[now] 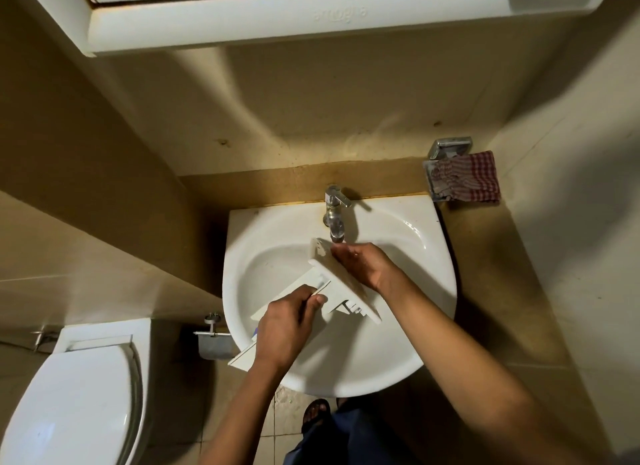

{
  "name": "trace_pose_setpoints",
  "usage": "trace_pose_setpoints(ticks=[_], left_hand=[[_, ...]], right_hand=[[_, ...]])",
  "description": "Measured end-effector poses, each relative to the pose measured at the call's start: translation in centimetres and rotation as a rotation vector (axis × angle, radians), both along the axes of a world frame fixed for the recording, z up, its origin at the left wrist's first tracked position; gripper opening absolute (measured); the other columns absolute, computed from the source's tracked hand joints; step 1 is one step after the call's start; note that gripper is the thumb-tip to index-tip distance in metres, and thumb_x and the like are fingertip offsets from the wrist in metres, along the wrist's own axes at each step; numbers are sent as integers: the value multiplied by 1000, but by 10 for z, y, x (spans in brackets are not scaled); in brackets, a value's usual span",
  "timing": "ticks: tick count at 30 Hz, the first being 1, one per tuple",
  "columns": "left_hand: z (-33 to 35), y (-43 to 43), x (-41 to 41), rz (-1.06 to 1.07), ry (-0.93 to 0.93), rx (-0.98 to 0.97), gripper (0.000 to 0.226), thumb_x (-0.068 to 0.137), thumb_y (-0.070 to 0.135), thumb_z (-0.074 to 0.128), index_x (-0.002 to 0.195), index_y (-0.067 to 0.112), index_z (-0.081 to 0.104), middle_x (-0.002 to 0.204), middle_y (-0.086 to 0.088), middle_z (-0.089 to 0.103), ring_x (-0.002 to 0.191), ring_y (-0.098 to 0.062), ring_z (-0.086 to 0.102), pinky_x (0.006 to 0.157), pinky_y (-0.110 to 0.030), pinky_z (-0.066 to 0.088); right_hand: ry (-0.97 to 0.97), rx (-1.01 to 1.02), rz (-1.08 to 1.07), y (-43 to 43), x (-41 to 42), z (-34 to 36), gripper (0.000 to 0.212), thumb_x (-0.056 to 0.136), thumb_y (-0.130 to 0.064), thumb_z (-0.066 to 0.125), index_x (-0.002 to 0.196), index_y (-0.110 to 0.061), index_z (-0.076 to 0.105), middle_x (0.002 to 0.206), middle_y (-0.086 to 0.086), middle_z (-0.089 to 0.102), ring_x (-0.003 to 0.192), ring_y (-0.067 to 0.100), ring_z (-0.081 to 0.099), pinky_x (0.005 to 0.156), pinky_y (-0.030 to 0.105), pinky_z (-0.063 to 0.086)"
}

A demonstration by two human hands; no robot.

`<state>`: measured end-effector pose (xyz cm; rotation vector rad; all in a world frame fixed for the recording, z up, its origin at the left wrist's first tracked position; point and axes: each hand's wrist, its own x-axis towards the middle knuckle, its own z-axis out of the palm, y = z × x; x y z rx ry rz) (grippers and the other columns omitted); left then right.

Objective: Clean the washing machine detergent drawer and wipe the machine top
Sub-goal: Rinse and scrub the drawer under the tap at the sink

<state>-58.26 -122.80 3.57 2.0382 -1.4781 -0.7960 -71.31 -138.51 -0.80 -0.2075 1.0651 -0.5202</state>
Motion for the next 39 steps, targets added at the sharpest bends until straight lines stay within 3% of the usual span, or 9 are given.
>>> trace_pose_setpoints(ticks=[6, 10, 16, 21, 23, 26, 29, 33, 39], left_hand=[[8, -3, -9, -14, -93, 87, 31, 98, 50, 45, 97, 27, 65, 81, 3, 67, 87, -24, 61, 67, -33, 45], [13, -6, -8, -51, -104, 108, 33, 98, 50, 45, 97, 25, 65, 82, 2, 68, 87, -25, 62, 68, -32, 45], [20, 0, -7, -71, -141, 59, 35, 98, 52, 43, 90, 23, 62, 77, 1, 65, 83, -26, 60, 67, -33, 47], [27, 6, -3, -42, -143, 16, 35, 98, 51, 43, 89, 22, 61, 74, -1, 65, 81, -29, 61, 65, -34, 47], [29, 4, 2, -7, -158, -22, 35, 98, 50, 44, 88, 21, 60, 73, -3, 64, 80, -31, 61, 62, -35, 46], [37, 2, 4, 20, -221, -41, 34, 98, 49, 43, 89, 21, 59, 79, -4, 67, 83, -33, 61, 61, -34, 42], [46, 6, 7, 20, -323, -42, 35, 98, 51, 40, 87, 23, 57, 82, -2, 68, 85, -32, 62, 61, -34, 42], [54, 21, 19, 57, -113, -131, 35, 95, 57, 38, 67, 40, 47, 56, 7, 51, 62, -20, 55, 53, -30, 37], [41, 34, 50, 169, 61, -84, 57, 82, 69, 35, 65, 16, 45, 55, -1, 48, 54, -13, 46, 57, -35, 41]], right_hand=[[91, -474, 56, 56, -11, 42, 25, 96, -4, 44, 103, -5, 68, 109, 9, 68, 101, 19, 64, 93, 29, 47], [164, -760, 397, 77, -19, 49, 38, 103, -17, 36, 141, -20, 43, 145, -14, 41, 131, -7, 39, 108, 13, 28], [229, -436, 583, 52, -12, 45, 44, 93, -61, 40, 119, -31, 60, 102, 1, 64, 87, 11, 62, 76, 25, 46], [257, -419, 652, 47, -2, 46, 53, 91, -64, 43, 113, -19, 61, 97, 9, 59, 68, 14, 59, 59, 23, 45], [182, -580, 653, 47, -1, 56, 48, 99, -49, 36, 134, -20, 51, 118, 3, 59, 95, 12, 63, 67, 12, 47], [21, -733, 616, 52, 1, 64, 45, 106, -25, 24, 150, -16, 26, 151, -13, 29, 137, -4, 25, 102, 1, 24], [14, -646, 603, 50, 6, 63, 42, 106, -29, 25, 139, -15, 45, 138, -7, 47, 127, 3, 44, 93, 5, 39], [210, -452, 740, 45, 12, 53, 39, 94, -61, 39, 78, -28, 53, 60, -6, 56, 48, 6, 55, 48, 20, 42], [364, -423, 727, 27, 14, -25, 19, 93, -35, 48, 81, -25, 58, 76, -3, 51, 69, 17, 47, 66, 31, 38]])
